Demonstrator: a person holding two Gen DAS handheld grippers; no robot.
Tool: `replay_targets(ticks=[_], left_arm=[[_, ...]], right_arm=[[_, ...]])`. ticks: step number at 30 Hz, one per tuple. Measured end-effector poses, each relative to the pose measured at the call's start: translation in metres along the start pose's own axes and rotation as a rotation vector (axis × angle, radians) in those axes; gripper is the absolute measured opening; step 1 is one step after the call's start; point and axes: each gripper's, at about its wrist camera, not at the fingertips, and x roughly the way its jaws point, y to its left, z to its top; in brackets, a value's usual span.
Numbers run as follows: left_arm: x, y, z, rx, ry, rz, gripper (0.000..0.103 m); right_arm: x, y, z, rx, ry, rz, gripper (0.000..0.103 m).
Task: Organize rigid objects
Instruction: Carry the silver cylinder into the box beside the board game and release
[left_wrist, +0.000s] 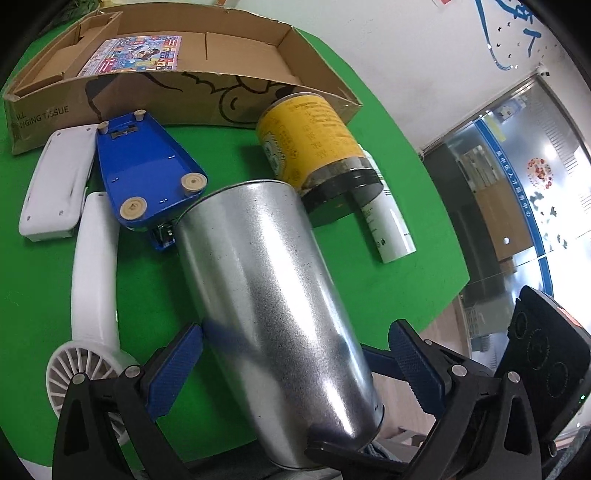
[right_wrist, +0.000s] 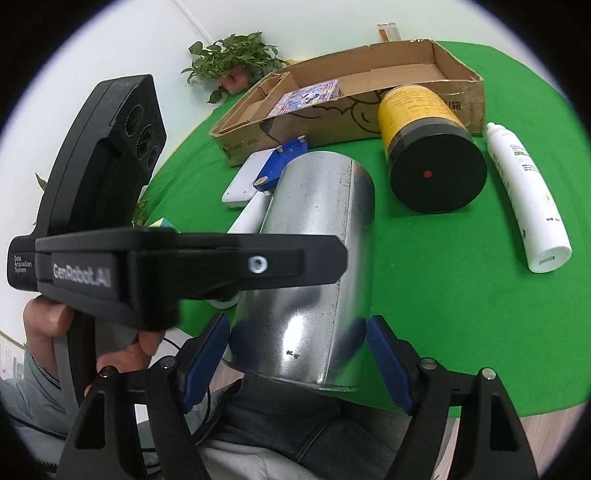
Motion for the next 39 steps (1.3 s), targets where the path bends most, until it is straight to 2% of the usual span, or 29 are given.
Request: replay_targets(ticks=[3,6,18,19,25,30,39], left_arm=[[0.009,0.001,0.006,0.013,0.016,0.049,0.098],[0.019,0.000,0.009,0.045,0.029,0.120,0.091],[0.009,0.002,0.007,0.047,0.002,0.129,0.088],[0.003,0.000,0.006,0.048,-0.013,0.131,0.088],[-0.035,-0.011,0.010,0.057,-0.094,0.115,0.088],[-0.078,-0.031,0.020,0.110,-0.210,0.126,0.087],[-0.142,-0.045,0.073,0.160,-0.358,0.135,0.086]], right_arm=[[0.005,0.002,0.003,0.002,0.011,0.000,0.080],[0.011,0.001,0.005,0.005,0.021,0.003,0.083],[0.012,0.002,0.007,0.019,0.003,0.019,0.084],[0.003,0.001,0.001,0.016,-0.005,0.024,0.084],[-0.023,0.015,0.008,-0.033,-0.080,0.018,0.084],[-0.052,0.030,0.023,-0.084,-0.171,0.010,0.084],[-0.074,0.058,0.078,-0.193,-0.282,-0.017,0.084]])
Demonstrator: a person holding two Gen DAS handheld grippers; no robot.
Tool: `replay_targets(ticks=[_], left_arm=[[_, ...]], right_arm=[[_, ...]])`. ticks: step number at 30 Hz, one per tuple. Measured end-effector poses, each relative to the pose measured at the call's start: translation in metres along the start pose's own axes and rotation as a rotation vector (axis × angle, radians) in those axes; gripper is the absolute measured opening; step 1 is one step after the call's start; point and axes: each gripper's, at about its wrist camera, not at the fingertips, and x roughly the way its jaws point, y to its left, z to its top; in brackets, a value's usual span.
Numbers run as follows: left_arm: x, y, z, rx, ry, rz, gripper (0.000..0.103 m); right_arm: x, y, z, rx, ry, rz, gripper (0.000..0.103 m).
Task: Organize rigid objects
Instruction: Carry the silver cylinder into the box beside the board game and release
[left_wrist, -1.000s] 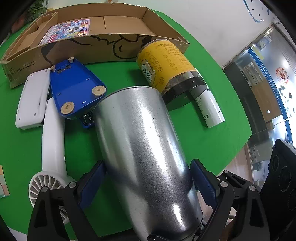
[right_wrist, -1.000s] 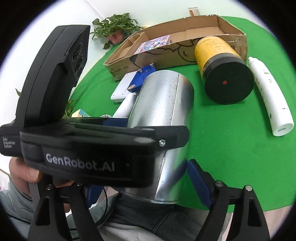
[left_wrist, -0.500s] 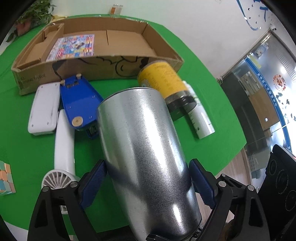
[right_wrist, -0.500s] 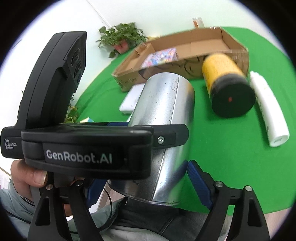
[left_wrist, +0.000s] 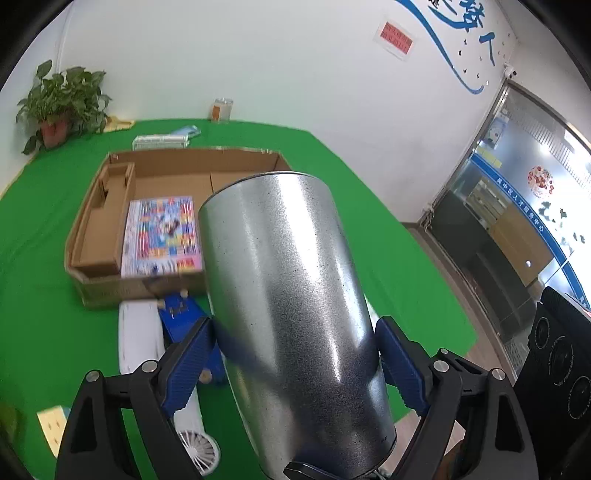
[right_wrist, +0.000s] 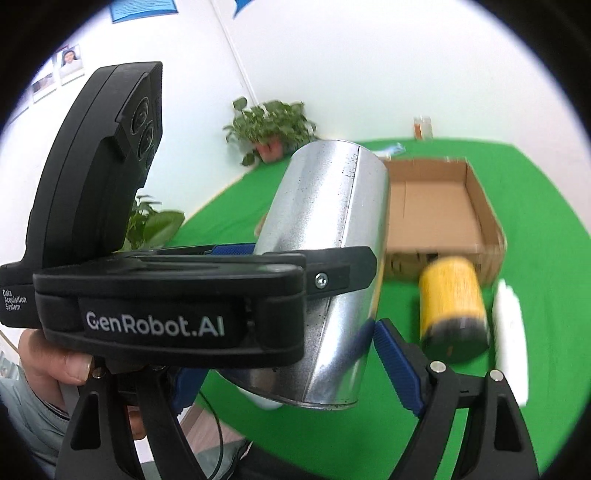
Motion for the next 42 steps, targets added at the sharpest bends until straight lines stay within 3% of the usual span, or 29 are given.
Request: replay_targets(ticks=[14,18,22,31,42], left_arm=[[-0.010,0.025,0.164,0.039,-0.059,-0.039,0.086],[0.005,0.033,0.214,0.032,-0.051,-0.041,0.086],[0.032,0.041,0.242,0.022,-0.015,-0.036,0.086],[0.116,0.075,0.248,-0.060,0.108,-0.048,0.085],[0.231,0.127,0.191,-0.161,0.292,-0.054,0.085]], right_arm=[[0.035,-0.013,0.133,-0.065,-0.057,-0.059,0.084],[0.047,-0.026,0.165,-0.062,-0.042,-0.058,0.084],[0.063,-0.040,0.184,-0.058,0.011,-0.058,0.084],[0.112,-0.072,0.178,-0.010,0.148,-0.044,0.084],[0.192,-0.119,0.134,0.076,0.354,-0.013,0.084]])
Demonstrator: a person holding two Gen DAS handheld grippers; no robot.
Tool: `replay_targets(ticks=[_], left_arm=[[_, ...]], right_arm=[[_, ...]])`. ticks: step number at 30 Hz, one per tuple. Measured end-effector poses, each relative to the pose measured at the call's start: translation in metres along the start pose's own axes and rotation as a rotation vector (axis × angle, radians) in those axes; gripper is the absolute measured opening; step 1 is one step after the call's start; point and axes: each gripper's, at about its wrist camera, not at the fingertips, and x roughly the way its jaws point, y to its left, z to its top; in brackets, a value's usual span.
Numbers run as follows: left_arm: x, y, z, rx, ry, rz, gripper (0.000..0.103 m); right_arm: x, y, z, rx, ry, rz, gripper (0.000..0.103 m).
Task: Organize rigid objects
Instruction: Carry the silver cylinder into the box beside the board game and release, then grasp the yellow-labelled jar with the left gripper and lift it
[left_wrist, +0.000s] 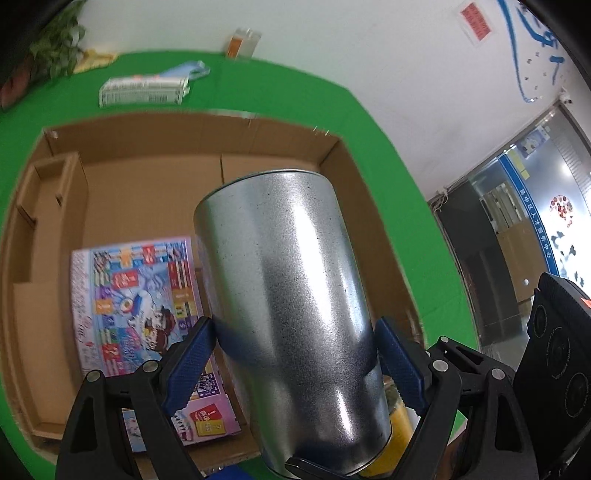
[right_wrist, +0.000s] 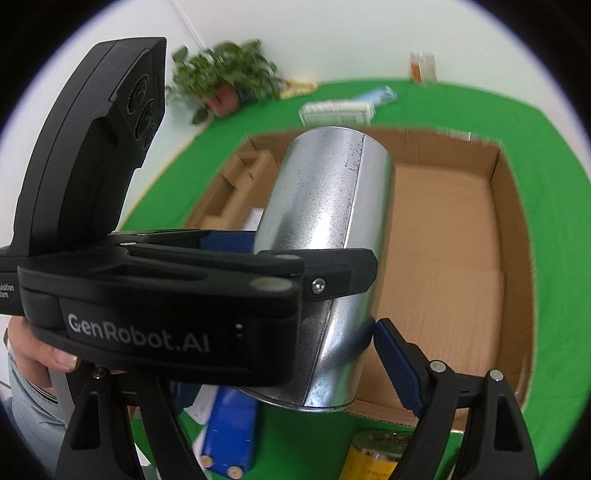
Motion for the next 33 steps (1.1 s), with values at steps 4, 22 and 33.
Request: replay_targets(ticks=[4,22,33], left_arm=[[0.041,0.011,-0.005,-0.015,0.076,0.005,0.084],[-0.007,0.008,-0.039,-0.032,-0.065,0.064,0.085],[-0.131,-0.020,-0.165,0.105,-0.527,0.287,0.102]], right_arm=[[0.028,-0.015,-0.004,0.052,0.081,-0.009,0.083],[0.058,-0.045,-0.012,0.272,0.131,0.068,0.085],[-0.037,0.004,-0.084,0.116,-0.235,-0.204,0.099]])
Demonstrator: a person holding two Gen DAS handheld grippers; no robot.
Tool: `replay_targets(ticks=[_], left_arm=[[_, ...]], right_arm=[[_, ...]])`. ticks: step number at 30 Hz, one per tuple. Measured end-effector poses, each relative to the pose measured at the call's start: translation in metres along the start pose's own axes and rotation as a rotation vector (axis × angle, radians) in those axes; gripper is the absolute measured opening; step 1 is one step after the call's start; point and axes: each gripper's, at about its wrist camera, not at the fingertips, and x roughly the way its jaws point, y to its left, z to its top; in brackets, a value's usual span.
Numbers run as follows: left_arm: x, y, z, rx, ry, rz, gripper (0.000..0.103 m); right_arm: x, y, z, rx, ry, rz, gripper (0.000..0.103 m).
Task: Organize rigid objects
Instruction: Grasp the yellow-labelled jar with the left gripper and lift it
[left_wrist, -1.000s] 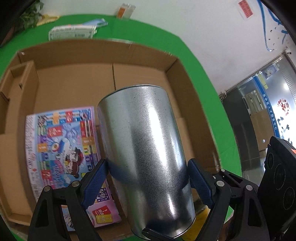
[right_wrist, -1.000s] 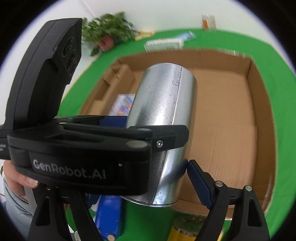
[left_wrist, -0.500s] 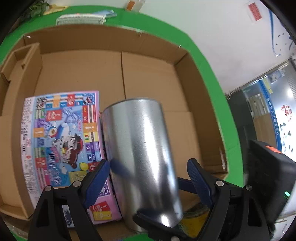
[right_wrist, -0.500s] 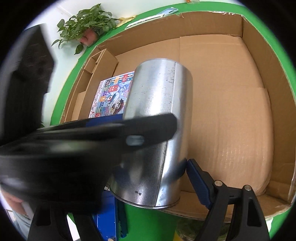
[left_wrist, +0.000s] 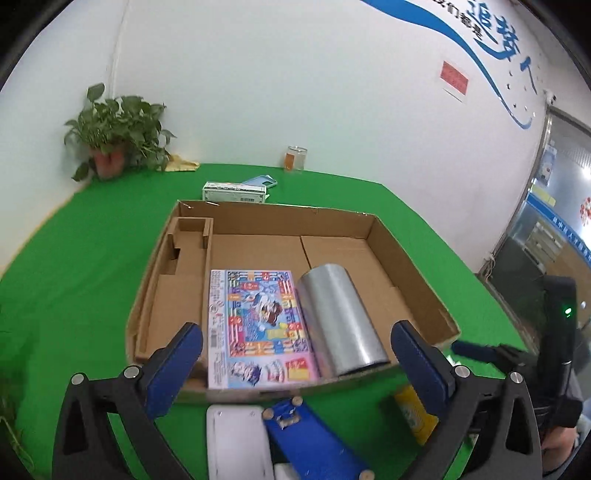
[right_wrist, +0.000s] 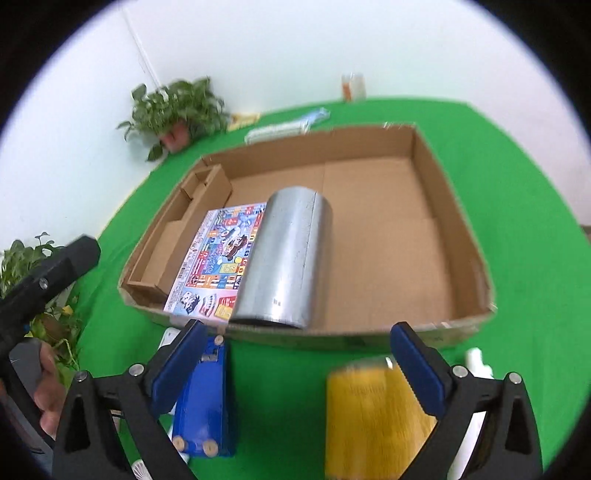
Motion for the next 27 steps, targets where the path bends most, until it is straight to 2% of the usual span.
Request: replay_targets(ticks=[1,2,3,4,5,7,8,9,10,11,12,14,17,22,25,27], left_arm=[[-0.006,-0.002,-0.006,0.005,-0.010,0.001,0.101],[-0.013,0.000,-0.012,0.008,-0.021,0.000,0.083],[-0.019,-0.003,-0.020,0.015,-0.027,-0.020,0.060],[-0.022,-0.001,-0.024,0.019,-0.006,-0.056,0.002],[-0.021,-0.003,-0.030,0.012,0.030,-0.086,0.002],[-0.027,-0.006,-0.041,-0.021,0.034,-0.102,0.002],[-0.034,-0.010,-0.045,-0.012,0.011,-0.084,0.011],[-0.036,-0.016,-0.049,0.000,0.001,-0.062,0.025],[-0.038,-0.019,-0.050,0.006,-0.001,-0.048,0.079],[-0.041,-0.022,-0.049,0.006,-0.004,-0.045,0.103],[-0.048,-0.024,-0.054,-0.004,-0.053,-0.073,0.100],[-0.051,-0.028,-0.057,-0.019,-0.067,-0.089,0.102],[-0.054,-0.033,-0.067,-0.040,-0.021,-0.106,0.102],[-0.063,-0.037,-0.085,-0.060,0.024,-0.114,0.102],[-0.066,-0.041,-0.100,-0.078,0.053,-0.149,0.102],[-0.066,-0.040,-0.106,-0.090,0.072,-0.166,0.102]], right_arm=[[-0.009,0.002,-0.007,-0.013,-0.045,-0.023,0.098],[-0.016,0.006,-0.014,-0.032,-0.097,-0.060,0.085],[-0.014,0.012,-0.017,-0.053,-0.118,-0.103,0.053],[-0.015,0.016,-0.021,-0.075,-0.119,-0.144,0.041],[-0.014,0.017,-0.024,-0.069,-0.108,-0.138,0.037],[-0.022,0.008,-0.032,-0.026,-0.096,-0.094,0.039],[-0.024,0.006,-0.035,-0.019,-0.096,-0.081,0.057],[-0.026,0.005,-0.037,-0.022,-0.097,-0.077,0.089],[-0.030,0.004,-0.041,-0.028,-0.108,-0.076,0.097],[-0.034,0.004,-0.045,-0.036,-0.137,-0.085,0.102],[-0.038,0.003,-0.048,-0.045,-0.156,-0.098,0.102],[-0.040,0.000,-0.054,-0.061,-0.159,-0.106,0.102],[-0.042,-0.011,-0.064,-0.059,-0.136,-0.098,0.102],[-0.032,-0.042,-0.080,-0.051,-0.095,-0.150,0.102],[-0.016,-0.057,-0.091,-0.024,-0.004,-0.092,0.098],[-0.007,-0.063,-0.096,0.019,0.044,-0.014,0.085]])
